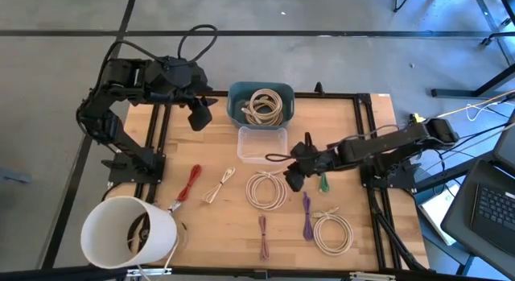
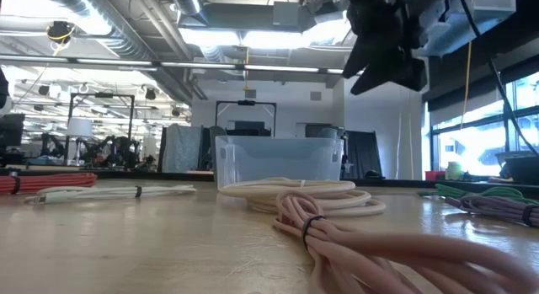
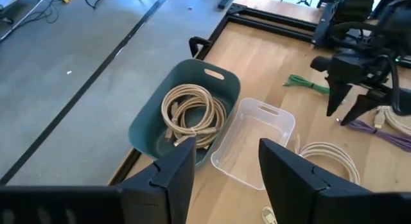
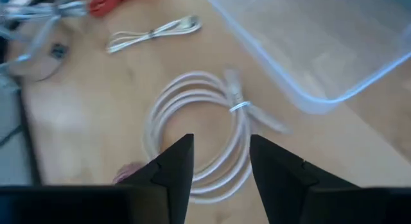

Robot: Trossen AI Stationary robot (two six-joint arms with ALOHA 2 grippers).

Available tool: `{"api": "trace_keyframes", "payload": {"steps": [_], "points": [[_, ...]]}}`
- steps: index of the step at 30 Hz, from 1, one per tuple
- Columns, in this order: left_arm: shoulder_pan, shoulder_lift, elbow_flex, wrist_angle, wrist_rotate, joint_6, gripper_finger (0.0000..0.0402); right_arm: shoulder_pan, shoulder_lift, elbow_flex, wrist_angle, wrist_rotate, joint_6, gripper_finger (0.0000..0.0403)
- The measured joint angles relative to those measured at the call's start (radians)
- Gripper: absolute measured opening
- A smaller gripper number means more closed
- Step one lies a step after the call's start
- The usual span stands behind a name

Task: Pick & Place USB Port
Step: Put the brown HDMI cable into the blue bin

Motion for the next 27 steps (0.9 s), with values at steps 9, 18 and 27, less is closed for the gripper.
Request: {"api": "trace_keyframes", "payload": {"steps": [9, 18, 27], "points": [[0.000, 0.000, 0.000, -0.016, -0.006, 0.096, 0.0157, 0.011, 0.197, 0.061, 0.011, -0.045, 0.023, 0.0126], [0.000, 0.000, 0.000, -0.016, 0.000, 0.158, 0.0157, 0.011, 0.379, 0.182, 0.002, -0.077, 0.001, 0.0126], [0.000, 0.000, 0.000, -0.016, -0.003, 0.164, 0.0155, 0.011, 0.501, 0.198, -0.032, -0.077, -0.034, 0.0126]]}}
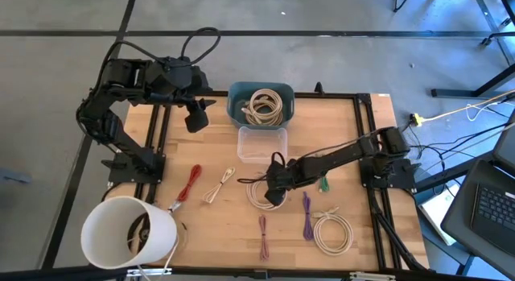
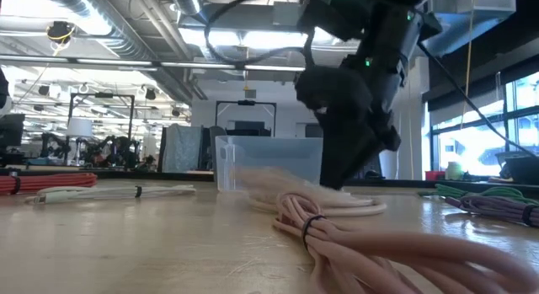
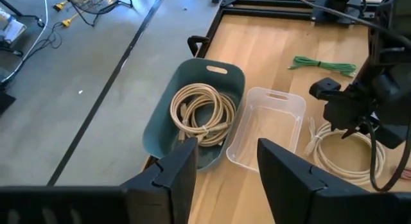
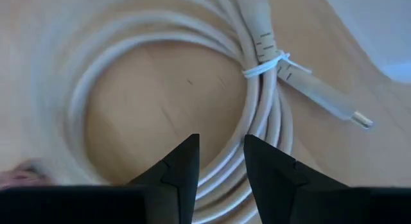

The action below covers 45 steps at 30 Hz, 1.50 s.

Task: Pick & Place USB Port
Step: Put the brown HDMI cable into the blue bin

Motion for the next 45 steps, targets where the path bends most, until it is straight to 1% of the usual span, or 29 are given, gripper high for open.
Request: {"api": "trace_keyframes", "payload": {"steps": [4, 6, 8, 11, 12, 17, 19, 22, 25, 27, 29, 31, 34, 36, 40, 43, 45], "points": [[0.000, 0.000, 0.000, 0.000, 0.000, -0.001, 0.0153, 0.000, 0.036, 0.002, 0.007, 0.011, -0.023, 0.0125], [0.000, 0.000, 0.000, 0.000, 0.000, -0.007, 0.0153, 0.000, 0.045, 0.003, 0.004, 0.012, -0.023, 0.0116], [0.000, 0.000, 0.000, 0.000, 0.000, -0.011, 0.0153, 0.000, 0.048, 0.003, 0.003, 0.012, -0.026, 0.0093], [0.000, 0.000, 0.000, 0.000, 0.000, -0.012, 0.0153, 0.001, 0.039, 0.003, 0.001, 0.000, -0.026, 0.0030], [0.000, 0.000, 0.000, 0.000, 0.000, -0.014, 0.0152, 0.004, 0.034, 0.002, 0.003, -0.002, -0.030, 0.0017], [0.000, 0.000, 0.000, 0.000, -0.001, -0.017, 0.0154, 0.030, -0.033, -0.005, -0.055, -0.008, -0.015, 0.0003], [0.000, 0.000, 0.000, 0.000, -0.001, -0.018, 0.0154, 0.048, -0.083, 0.004, -0.095, 0.020, 0.011, 0.0002], [0.000, 0.000, 0.000, 0.000, -0.001, -0.018, 0.0153, 0.082, -0.146, 0.034, -0.203, 0.081, 0.034, 0.0002], [0.000, 0.000, 0.000, 0.000, -0.001, -0.018, 0.0150, 0.111, -0.205, 0.094, -0.299, 0.150, 0.056, 0.0001], [0.000, 0.000, 0.000, 0.000, -0.002, -0.018, 0.0149, 0.120, -0.227, 0.129, -0.353, 0.174, 0.058, 0.0001], [0.000, 0.001, 0.000, 0.000, -0.002, -0.019, 0.0148, 0.119, -0.235, 0.143, -0.369, 0.176, 0.055, 0.0003], [0.000, 0.001, 0.000, 0.000, -0.002, -0.019, 0.0148, 0.118, -0.236, 0.143, -0.367, 0.173, 0.013, 0.0013], [0.000, 0.001, 0.000, 0.001, -0.002, -0.027, 0.0148, 0.107, -0.225, 0.144, -0.382, 0.115, -0.012, 0.0046], [0.000, 0.001, 0.000, 0.000, -0.001, -0.027, 0.0148, 0.103, -0.218, 0.144, -0.385, 0.079, -0.034, 0.0079], [0.000, 0.001, 0.000, 0.000, -0.001, -0.035, 0.0148, 0.097, -0.191, 0.144, -0.373, 0.058, -0.102, 0.0156], [0.000, 0.001, 0.000, 0.000, -0.001, -0.035, 0.0148, 0.083, -0.159, 0.145, -0.353, 0.034, -0.111, 0.0208], [0.000, 0.001, 0.000, 0.000, -0.001, -0.035, 0.0148, 0.071, -0.126, 0.145, -0.356, 0.026, -0.101, 0.0235]]}}
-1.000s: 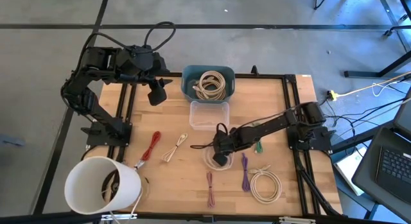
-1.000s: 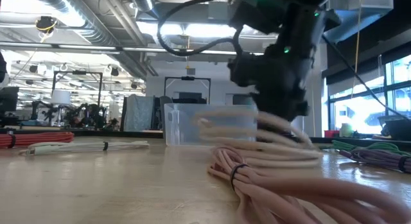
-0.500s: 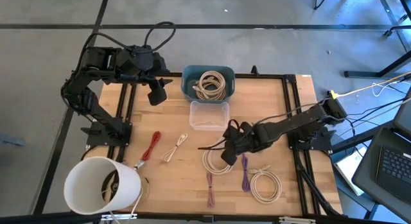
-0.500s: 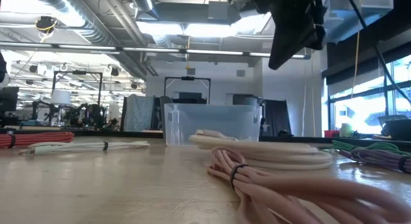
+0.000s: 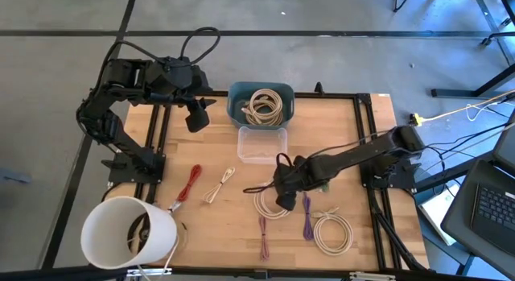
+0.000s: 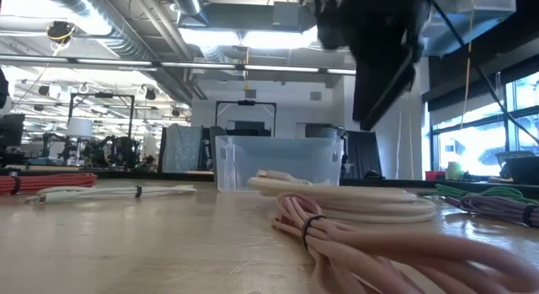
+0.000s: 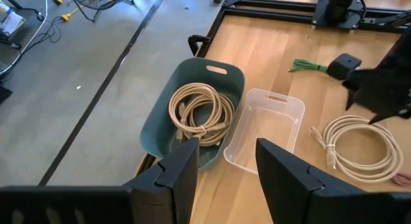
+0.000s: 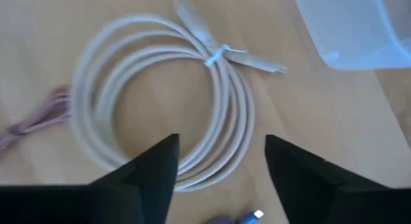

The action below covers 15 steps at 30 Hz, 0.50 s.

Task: Pick & Place USB Port
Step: Put the brown HDMI cable into the blue bin

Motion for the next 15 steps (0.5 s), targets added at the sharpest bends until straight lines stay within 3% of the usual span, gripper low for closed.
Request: {"api": "trace_keyframes", "payload": {"steps": [5, 15], "points": [[0.000, 0.000, 0.000, 0.000, 0.001, 0.000, 0.0149, -0.024, 0.088, 0.000, 0.007, 0.000, -0.003, 0.0270], [0.000, 0.000, 0.000, 0.000, 0.000, 0.000, 0.0146, -0.055, 0.257, 0.007, 0.046, -0.059, -0.034, 0.0272]]}}
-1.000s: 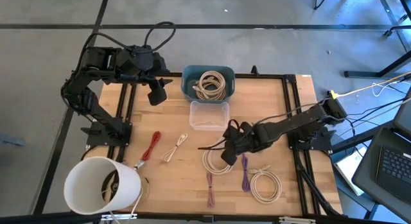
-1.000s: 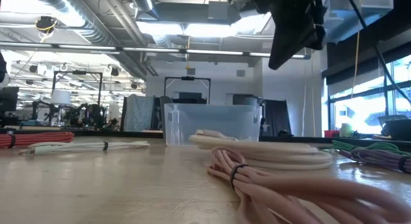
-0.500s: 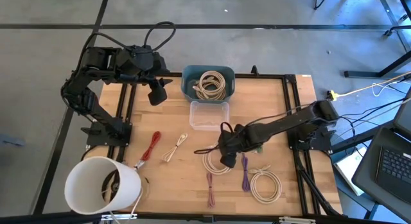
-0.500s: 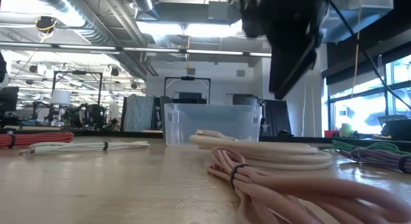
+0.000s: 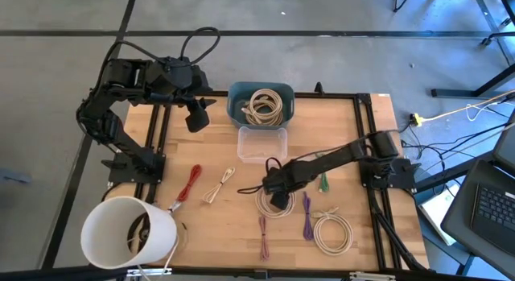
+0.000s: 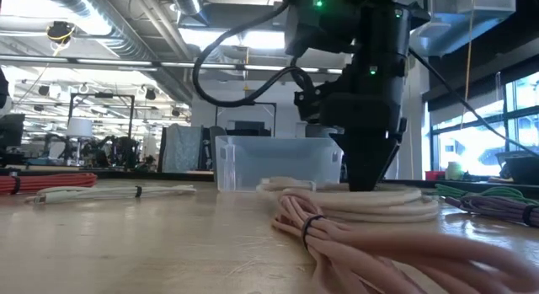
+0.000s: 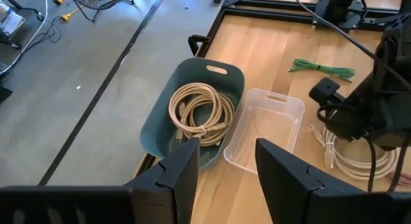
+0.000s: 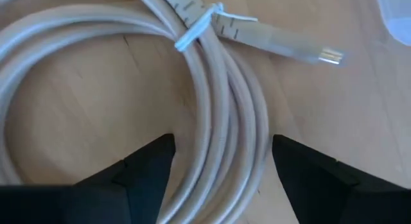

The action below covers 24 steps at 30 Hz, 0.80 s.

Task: Pick & Place USB Port
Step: Put the brown HDMI cable into the blue bin

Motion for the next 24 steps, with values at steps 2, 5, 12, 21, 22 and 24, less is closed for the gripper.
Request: {"api": "trace_keyframes", "payload": {"steps": [2, 5, 12, 21, 22, 24], "points": [[0.000, 0.000, 0.000, 0.000, 0.000, 0.000, 0.0147, 0.001, 0.009, 0.001, 0.000, -0.001, 0.001, 0.0260], [0.000, 0.000, 0.000, 0.000, 0.000, 0.000, 0.0148, 0.001, 0.012, 0.002, 0.009, -0.004, 0.005, 0.0210], [0.000, 0.000, 0.000, 0.000, 0.000, 0.000, 0.0144, 0.003, 0.007, 0.013, 0.009, -0.005, 0.008, 0.0038], [0.000, 0.000, 0.000, 0.000, 0.000, 0.017, 0.0144, 0.018, -0.003, 0.178, -0.288, 0.119, 0.039, 0.0038], [0.000, 0.000, 0.000, 0.000, 0.000, 0.023, 0.0143, 0.025, -0.018, 0.215, -0.347, 0.140, 0.038, 0.0038], [0.000, 0.000, 0.000, 0.000, 0.000, 0.025, 0.0143, 0.038, -0.043, 0.285, -0.471, 0.174, 0.036, 0.0038]]}}
